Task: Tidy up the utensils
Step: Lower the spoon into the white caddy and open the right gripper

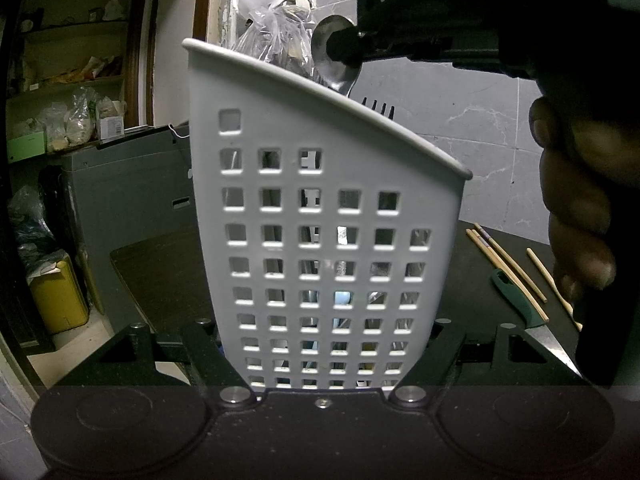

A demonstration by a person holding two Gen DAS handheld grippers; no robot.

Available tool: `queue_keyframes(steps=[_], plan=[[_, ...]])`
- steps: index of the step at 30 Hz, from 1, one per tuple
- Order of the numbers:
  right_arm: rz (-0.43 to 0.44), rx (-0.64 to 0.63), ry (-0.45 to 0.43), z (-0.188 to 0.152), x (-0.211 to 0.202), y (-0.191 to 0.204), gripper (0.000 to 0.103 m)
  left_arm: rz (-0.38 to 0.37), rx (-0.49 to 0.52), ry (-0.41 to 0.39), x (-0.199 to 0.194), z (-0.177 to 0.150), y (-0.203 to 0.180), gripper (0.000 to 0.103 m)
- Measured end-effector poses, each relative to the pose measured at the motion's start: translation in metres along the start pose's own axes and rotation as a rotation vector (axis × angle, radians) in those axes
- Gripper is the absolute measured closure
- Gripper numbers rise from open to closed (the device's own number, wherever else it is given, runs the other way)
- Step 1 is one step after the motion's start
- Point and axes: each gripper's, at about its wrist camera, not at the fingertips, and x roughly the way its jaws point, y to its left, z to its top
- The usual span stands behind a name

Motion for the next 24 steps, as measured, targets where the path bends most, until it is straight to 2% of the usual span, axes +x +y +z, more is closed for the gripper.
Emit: queue_keyframes(steps=[6,10,12,15,16,20,21,24], plan=[[0.015,-0.014,0.028,-0.001,0.0,0.002,0.1,0.0,0.001,0.0,-0.001,0.001,0.0,0.027],[0.03,-0.028,0.043,0.0,-0.003,0.003,0.095,-0.001,0.0,0.0,0.0,0.001,0.0,0.027],[0.037,-0.035,0.045,0.0,-0.005,0.004,0.087,-0.002,0.0,0.001,0.0,0.001,0.0,0.027],[0.049,-0.035,0.041,0.002,-0.01,0.001,0.064,-0.002,-0.001,0.002,-0.001,0.002,0.0,0.027],[0.053,-0.032,0.039,0.002,-0.012,0.0,0.06,-0.002,-0.001,0.002,-0.001,0.002,0.0,0.027],[0.055,-0.031,0.028,0.005,-0.019,-0.003,0.055,-0.002,-0.001,0.003,-0.002,0.002,0.0,0.027],[0.055,-0.028,0.025,0.006,-0.022,-0.005,0.052,-0.002,0.0,0.003,-0.003,0.002,0.0,0.027],[0.044,-0.017,0.011,0.009,-0.033,-0.014,0.032,-0.002,0.003,0.004,-0.002,0.003,0.0,0.027]])
